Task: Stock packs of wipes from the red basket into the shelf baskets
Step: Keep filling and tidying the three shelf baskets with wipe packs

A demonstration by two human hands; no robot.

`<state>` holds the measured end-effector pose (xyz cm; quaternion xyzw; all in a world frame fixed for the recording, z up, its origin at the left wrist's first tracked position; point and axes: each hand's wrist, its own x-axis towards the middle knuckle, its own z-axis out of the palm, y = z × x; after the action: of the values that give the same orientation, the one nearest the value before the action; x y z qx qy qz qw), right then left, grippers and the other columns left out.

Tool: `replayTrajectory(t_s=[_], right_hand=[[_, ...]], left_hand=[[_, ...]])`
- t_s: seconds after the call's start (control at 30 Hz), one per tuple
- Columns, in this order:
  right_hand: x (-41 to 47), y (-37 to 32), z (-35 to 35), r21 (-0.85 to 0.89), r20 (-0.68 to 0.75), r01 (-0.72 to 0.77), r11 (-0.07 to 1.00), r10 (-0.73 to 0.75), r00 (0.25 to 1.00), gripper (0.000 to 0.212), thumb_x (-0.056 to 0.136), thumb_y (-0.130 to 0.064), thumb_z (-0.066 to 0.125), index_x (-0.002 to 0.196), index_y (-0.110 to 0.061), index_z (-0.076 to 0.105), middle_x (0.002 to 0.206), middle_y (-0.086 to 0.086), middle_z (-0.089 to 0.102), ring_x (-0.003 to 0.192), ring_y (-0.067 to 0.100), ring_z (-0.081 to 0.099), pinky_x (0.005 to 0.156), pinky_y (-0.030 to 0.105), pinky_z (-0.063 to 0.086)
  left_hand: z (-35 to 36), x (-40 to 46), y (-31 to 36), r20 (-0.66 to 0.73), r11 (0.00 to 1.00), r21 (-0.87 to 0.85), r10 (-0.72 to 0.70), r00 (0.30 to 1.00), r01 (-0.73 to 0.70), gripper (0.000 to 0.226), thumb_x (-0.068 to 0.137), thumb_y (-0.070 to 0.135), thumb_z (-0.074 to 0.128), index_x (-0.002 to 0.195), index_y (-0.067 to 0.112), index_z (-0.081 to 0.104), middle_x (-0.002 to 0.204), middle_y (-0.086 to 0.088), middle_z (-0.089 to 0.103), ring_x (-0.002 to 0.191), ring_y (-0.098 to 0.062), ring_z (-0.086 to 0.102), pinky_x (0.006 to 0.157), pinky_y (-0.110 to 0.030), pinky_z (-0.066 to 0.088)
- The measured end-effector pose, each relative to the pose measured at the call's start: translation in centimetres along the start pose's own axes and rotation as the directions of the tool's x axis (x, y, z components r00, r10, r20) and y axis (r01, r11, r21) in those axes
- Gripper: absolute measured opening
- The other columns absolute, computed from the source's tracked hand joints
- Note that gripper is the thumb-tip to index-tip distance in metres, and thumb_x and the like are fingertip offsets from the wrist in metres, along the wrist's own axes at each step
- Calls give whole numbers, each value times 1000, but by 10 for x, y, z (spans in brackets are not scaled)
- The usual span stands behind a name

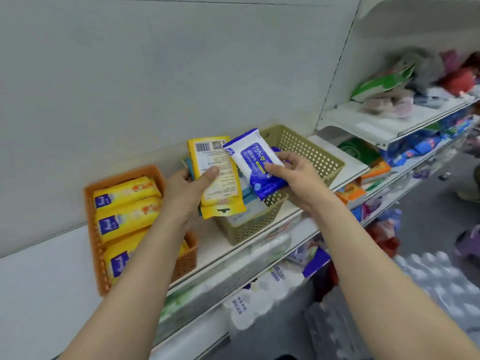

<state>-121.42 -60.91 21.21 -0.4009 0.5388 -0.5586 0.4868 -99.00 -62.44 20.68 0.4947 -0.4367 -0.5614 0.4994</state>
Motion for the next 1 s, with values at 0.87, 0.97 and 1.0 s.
replayTrajectory(t_s=[0.87,0.97,1.0], right_hand=[[295,23,-143,-846,510,391,362,339,791,44,79,-25,83,120,-19,70,113,0,63,104,18,59,86,24,44],[289,39,-142,-866,500,484,128,275,821,34,80,-24,78,112,-12,71,116,6,66,105,24,61,81,27,47],[286,44,-142,-857,512,509,78,227,828,34,80,-25,77,111,-12,69,119,7,63,108,25,59,82,29,47]], left_hand=[[208,118,-25,-521,994,-104,-83,849,33,23,88,23,74,108,15,68,105,-5,75,93,-21,74,80,-40,61],[213,119,-28,-530,995,-100,-78,844,29,24,87,25,74,109,16,68,105,-4,76,92,-20,74,80,-40,60],[214,118,-29,-528,994,-103,-78,846,27,25,87,25,74,109,16,68,104,-4,76,92,-20,74,80,-40,60]])
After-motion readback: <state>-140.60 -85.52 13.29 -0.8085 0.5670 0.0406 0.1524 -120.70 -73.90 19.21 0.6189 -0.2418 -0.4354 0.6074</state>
